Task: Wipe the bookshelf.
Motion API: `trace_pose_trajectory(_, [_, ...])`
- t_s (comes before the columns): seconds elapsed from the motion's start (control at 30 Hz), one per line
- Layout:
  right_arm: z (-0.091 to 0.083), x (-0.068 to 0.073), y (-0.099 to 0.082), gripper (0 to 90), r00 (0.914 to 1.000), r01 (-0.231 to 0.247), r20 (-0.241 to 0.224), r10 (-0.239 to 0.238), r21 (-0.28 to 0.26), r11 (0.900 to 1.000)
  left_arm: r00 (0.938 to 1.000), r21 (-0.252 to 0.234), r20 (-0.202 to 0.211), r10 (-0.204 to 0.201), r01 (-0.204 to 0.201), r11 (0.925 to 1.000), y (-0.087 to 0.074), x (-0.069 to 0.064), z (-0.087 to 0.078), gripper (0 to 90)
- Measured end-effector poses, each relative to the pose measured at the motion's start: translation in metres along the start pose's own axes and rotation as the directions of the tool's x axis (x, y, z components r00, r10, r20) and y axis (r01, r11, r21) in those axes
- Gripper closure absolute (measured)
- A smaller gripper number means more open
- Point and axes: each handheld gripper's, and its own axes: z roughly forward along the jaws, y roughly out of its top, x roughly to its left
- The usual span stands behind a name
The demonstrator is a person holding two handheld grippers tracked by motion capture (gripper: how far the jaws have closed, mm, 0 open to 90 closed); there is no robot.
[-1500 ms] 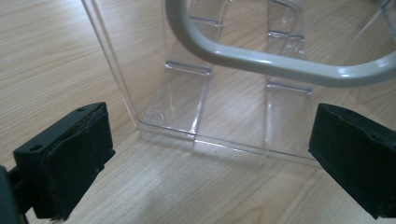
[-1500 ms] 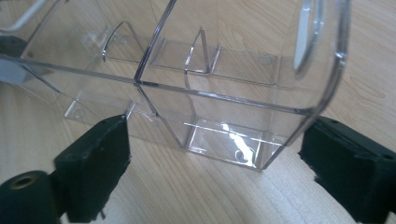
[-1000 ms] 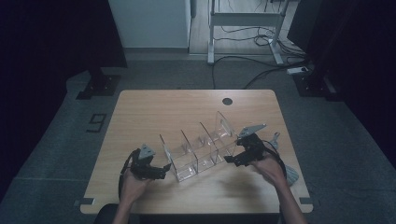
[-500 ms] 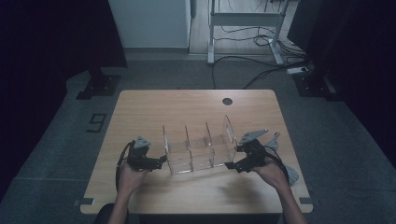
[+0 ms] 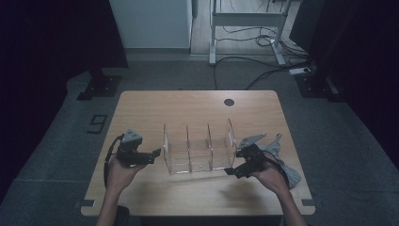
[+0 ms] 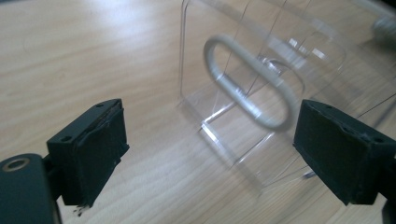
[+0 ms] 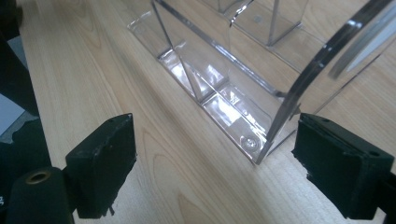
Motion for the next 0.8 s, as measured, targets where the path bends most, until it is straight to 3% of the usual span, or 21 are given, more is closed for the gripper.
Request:
trace_pose_trajectory(0.1, [0.002,0.002,0.0,12.6,1.0,0.005,-0.003,-0.005,0.008,1.0,1.0,-0.014,0.005,0.007,-0.007,0.9999,0.009,-0.004,-0.006,9.7])
trace_pose_trajectory(0.27, [0.006,0.005,0.001,12.4,0.9999,0.011,-0.01,-0.011,0.012,0.9999,0.9993,0.007,0.006,0.037,-0.037,0.9993,0.019,-0.016,-0.003,10.0])
trace_pose_trajectory(0.3, [0.008,0.007,0.002,12.4,0.9998,0.012,-0.014,-0.012,0.018,0.9998,0.9993,0.014,-0.005,0.037,-0.037,0.9992,0.02,-0.018,-0.001,14.6])
trace_pose_trajectory(0.4, [0.01,0.009,0.003,12.4,0.9996,0.017,-0.021,-0.017,0.021,0.9996,0.9985,0.05,-0.036,0.041,-0.039,0.998,0.018,-0.022,0.009,15.8])
trace_pose_trajectory(0.47, [0.012,0.01,0.004,12.4,0.9994,0.022,-0.026,-0.021,0.023,0.9995,0.997,0.073,-0.059,0.05,-0.045,0.9963,0.016,-0.023,0.016,20.1])
trace_pose_trajectory(0.5, [0.013,0.011,0.005,12.4,0.9993,0.028,-0.025,-0.028,0.024,0.9993,0.9964,0.081,-0.071,0.048,-0.042,0.9958,0.013,-0.023,0.021,27.2])
trace_pose_trajectory(0.63, [0.009,0.011,0.005,12.6,0.999,0.034,-0.028,-0.034,0.015,0.9993,0.9965,0.089,-0.067,0.05,-0.044,0.995,0.009,-0.023,0.025,39.0])
trace_pose_trajectory(0.8, [-0.006,0.005,0.005,12.6,0.9993,0.028,0.025,-0.028,-0.016,0.9995,0.9956,0.096,-0.05,0.08,-0.075,0.9925,0.005,-0.027,0.03,52.6])
